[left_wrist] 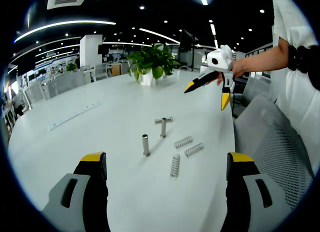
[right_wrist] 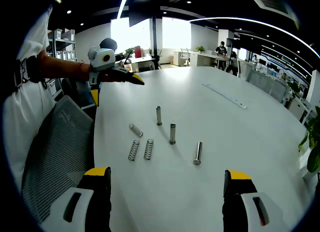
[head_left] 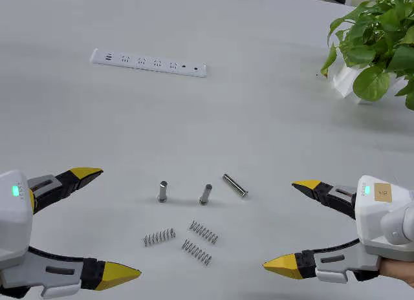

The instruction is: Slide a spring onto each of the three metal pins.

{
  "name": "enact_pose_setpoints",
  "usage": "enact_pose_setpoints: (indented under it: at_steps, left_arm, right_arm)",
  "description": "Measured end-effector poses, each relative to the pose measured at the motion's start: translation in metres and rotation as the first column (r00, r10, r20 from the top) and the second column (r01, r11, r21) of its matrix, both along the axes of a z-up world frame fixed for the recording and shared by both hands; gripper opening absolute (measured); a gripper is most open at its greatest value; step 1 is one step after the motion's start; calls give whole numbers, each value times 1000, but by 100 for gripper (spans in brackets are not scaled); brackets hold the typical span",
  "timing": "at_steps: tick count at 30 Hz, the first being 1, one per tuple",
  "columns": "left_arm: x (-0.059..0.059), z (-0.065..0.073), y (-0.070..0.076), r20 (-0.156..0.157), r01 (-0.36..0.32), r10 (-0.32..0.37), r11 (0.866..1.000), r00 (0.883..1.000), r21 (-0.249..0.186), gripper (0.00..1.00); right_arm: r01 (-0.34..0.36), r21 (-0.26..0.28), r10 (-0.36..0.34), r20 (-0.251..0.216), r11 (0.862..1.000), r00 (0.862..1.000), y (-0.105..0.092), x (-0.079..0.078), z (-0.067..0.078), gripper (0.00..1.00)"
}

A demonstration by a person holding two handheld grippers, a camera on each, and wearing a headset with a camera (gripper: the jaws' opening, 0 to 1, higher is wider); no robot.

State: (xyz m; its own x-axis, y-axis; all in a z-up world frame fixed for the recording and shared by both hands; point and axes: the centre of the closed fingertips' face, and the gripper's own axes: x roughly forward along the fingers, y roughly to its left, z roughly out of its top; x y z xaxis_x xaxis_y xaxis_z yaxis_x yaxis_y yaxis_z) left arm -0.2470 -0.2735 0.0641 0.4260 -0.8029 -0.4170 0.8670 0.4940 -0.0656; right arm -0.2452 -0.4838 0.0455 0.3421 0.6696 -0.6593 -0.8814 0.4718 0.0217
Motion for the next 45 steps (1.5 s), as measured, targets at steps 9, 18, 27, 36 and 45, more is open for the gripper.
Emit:
enact_pose_setpoints:
  at_steps: [9,18,27,36,45]
  left_arm:
    - [-1,-1,0,-6,0,0,1000,1000,-3,99]
    - [-2,-3,-1,-11,0,0,1000,1000,-6,99]
    - [-3,-3,-2,-13,1,-1,1000,1000,-13,99]
    - [-3,-3,-2,-16,-2,2,1000,1000,-19,99]
    - [-4,-4,-2,-20,-1,1,1000,1000,-25,99]
  right_arm:
    - [-3,-1,3,-5,1000,1000,0,-1,-1,93]
    - [-5,-1,5,-8,1000,1000,1,0,-1,93]
    - [-7,-3,7,-8,1000,1000,2,2,0,93]
    - [-9,-4,9,-12,1000,1000,3,5,1,92]
    - [-9,3,9,-7,1000,1000,6,14,7,91]
